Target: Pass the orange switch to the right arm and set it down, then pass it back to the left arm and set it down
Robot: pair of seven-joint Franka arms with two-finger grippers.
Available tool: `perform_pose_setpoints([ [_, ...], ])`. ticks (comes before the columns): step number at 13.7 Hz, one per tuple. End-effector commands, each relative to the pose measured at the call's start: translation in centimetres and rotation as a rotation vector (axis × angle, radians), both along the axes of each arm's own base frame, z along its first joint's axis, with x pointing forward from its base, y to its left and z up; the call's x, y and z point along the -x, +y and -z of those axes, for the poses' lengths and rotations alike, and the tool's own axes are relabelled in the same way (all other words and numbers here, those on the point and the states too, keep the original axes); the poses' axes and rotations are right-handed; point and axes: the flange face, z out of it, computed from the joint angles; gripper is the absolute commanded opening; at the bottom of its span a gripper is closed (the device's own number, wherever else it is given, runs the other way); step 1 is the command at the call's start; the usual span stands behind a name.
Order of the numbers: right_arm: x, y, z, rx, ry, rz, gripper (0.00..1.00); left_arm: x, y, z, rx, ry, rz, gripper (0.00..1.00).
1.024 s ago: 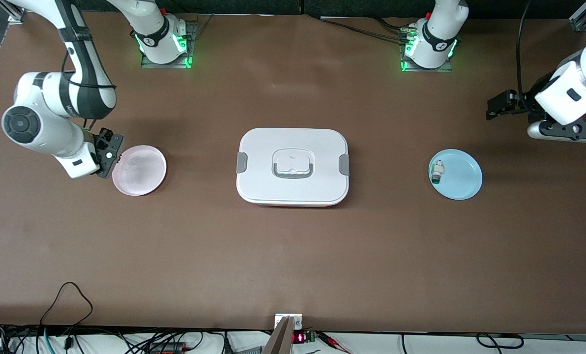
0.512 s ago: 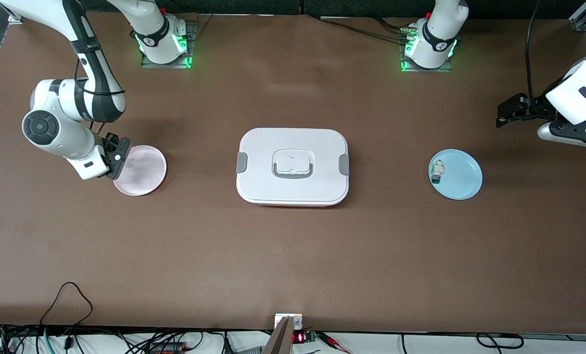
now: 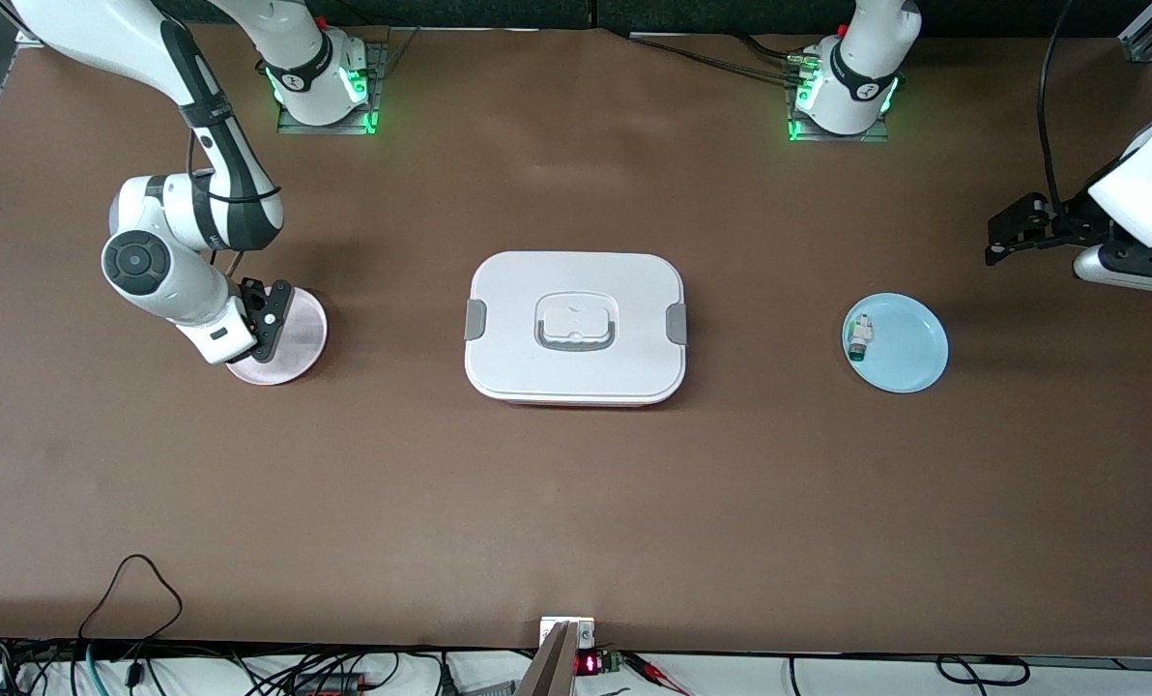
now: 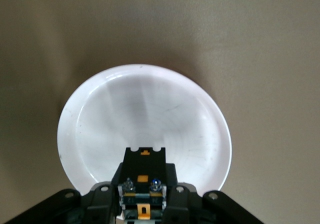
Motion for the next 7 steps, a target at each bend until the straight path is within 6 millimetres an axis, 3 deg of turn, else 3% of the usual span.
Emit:
perform_pose_setpoints([
  [1, 0.3, 0.3, 1.3, 0.002, -0.006, -0.018, 0.16, 0.6, 0.5, -0.7, -0.028, -0.025, 0.072, 1.00],
  [7, 1.5, 0.2, 3.4, 0.000, 0.017, -0.015, 0.21, -0.6, -0.5, -1.9, -0.069, -0.047, 0.113, 1.00],
])
